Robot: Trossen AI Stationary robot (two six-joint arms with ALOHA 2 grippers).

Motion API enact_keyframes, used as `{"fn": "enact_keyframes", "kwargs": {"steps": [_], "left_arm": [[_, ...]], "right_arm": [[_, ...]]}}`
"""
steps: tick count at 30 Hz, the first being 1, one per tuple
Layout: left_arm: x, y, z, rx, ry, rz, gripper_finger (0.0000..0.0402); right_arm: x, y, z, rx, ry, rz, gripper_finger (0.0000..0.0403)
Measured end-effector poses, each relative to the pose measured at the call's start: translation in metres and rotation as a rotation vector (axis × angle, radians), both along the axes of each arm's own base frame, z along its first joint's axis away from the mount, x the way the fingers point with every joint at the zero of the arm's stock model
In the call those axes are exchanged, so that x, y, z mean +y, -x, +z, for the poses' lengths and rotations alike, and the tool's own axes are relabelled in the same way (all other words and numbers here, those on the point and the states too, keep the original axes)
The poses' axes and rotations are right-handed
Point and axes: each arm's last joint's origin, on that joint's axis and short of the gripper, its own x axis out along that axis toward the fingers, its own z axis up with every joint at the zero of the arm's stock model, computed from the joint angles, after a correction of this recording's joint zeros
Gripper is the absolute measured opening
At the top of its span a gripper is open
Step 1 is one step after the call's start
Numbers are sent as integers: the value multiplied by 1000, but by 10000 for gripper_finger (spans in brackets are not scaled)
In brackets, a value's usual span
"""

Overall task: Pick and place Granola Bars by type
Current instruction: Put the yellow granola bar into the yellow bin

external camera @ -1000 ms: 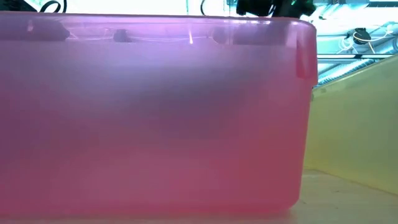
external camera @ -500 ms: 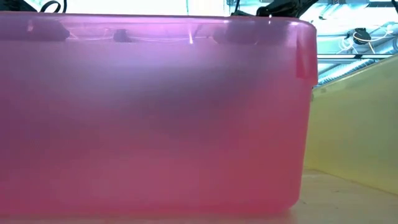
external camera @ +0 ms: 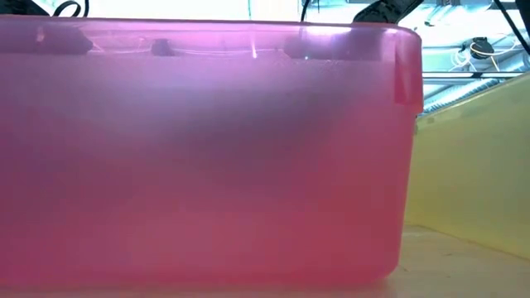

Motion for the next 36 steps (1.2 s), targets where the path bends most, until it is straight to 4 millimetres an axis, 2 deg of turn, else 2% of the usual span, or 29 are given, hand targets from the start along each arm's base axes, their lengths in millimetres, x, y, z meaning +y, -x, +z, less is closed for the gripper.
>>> {"fn": "enact_keyframes", "kwargs": {"steps": [9, 13, 20, 27, 32, 36], "left_arm": [[0, 0, 0, 0, 0, 0, 31], [0, 0, 0, 0, 0, 0, 31], [0, 0, 0, -1, 0, 0, 31], [0, 0, 0, 0, 0, 0, 31], [0, 0, 0, 0, 0, 0, 31], [0, 0, 0, -1, 0, 0, 31]], "right_arm": [[-1, -2, -1, -13, 18, -27, 164], [-2, -2, -2, -3, 49, -39, 121], [-2, -2, -2, -4, 52, -27, 13], [1, -4, -1, -17, 61, 10, 3], [17, -3, 21, -100, 78, 59, 1], [34, 5, 55, -216, 115, 90, 0]]}}
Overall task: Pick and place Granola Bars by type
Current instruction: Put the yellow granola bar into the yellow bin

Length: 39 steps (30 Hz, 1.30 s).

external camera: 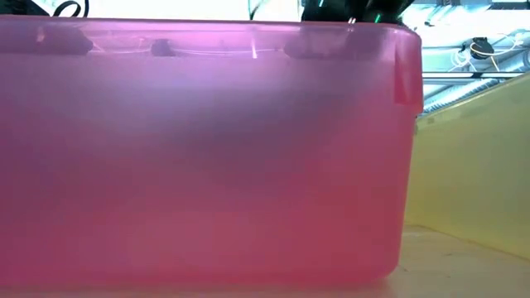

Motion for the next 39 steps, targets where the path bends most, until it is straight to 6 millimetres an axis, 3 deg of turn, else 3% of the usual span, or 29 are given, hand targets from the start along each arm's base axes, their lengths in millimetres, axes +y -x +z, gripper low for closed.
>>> {"fn": "enact_keyframes", "kwargs": {"steps": [8, 11, 17, 22, 28, 32, 39], "left_arm": [[0, 0, 0, 0, 0, 0, 31], [0, 0, 0, 0, 0, 0, 31], [0, 0, 0, 0, 0, 0, 31], [0, 0, 0, 0, 0, 0, 31], [0, 0, 0, 0, 0, 1, 31], [0, 0, 0, 0, 0, 0, 31], [0, 0, 0, 0, 0, 1, 31]], "right_arm": [[50, 48, 72, -193, -124, 102, 0], [71, 74, 89, -188, -234, 169, 0], [107, 113, 107, -163, -436, 93, 0], [140, 120, 100, -86, -518, 37, 0], [182, 115, 72, 67, -570, -56, 0], [212, 105, 55, 72, -607, -43, 0], [235, 90, 21, 154, -603, -90, 0]]}}
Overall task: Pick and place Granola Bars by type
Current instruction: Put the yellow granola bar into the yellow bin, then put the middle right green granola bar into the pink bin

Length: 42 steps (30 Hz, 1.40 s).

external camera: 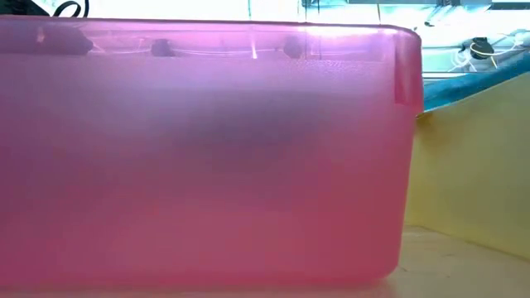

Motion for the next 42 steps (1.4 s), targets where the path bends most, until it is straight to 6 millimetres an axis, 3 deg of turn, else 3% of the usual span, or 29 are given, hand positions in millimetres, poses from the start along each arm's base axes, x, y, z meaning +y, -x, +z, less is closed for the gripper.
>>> {"fn": "enact_keyframes", "kwargs": {"steps": [8, 15, 26, 36, 42], "left_arm": [[0, 0, 0, 0, 0, 1, 31], [0, 0, 0, 0, 0, 1, 31], [0, 0, 0, 0, 0, 1, 31], [0, 0, 0, 0, 0, 1, 31], [0, 0, 0, 0, 0, 1, 31]], "right_arm": [[1, -1, -13, 82, 30, -31, 0], [-5, 16, -12, 238, 62, -67, 0], [-5, 6, -9, 146, 36, -68, 5], [-17, 1, -11, 157, 89, -102, 95], [-43, -19, -11, 10, 248, 53, 145]]}}
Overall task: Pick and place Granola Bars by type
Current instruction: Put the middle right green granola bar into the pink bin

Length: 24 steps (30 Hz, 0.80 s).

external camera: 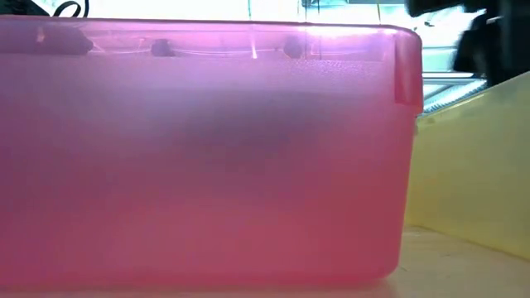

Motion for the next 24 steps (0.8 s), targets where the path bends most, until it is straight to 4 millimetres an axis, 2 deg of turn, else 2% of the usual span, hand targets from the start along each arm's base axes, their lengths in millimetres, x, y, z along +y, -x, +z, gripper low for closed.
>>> {"fn": "enact_keyframes", "kwargs": {"steps": [3, 6, 11, 15, 18, 21, 24], "left_arm": [[0, 0, 0, 0, 0, 0, 31], [0, 0, 0, 0, 0, 0, 31], [0, 0, 0, 0, 0, 0, 31], [0, 0, 0, 0, 0, 0, 31], [0, 0, 0, 1, 0, 0, 31], [0, 0, 0, 1, 0, 0, 31], [0, 0, 0, 1, 0, -1, 31]], "right_arm": [[-19, -12, 3, -50, 40, 73, 153], [-47, -23, 11, -112, 95, 109, 154], [-106, -28, 35, -235, 365, 85, 148], [-155, -18, 58, -274, 616, 7, 142], [-197, -8, 69, -255, 663, -100, 143], [-242, 5, 65, -163, 622, -209, 146], [-278, 19, 54, -19, 610, -303, 151]]}}
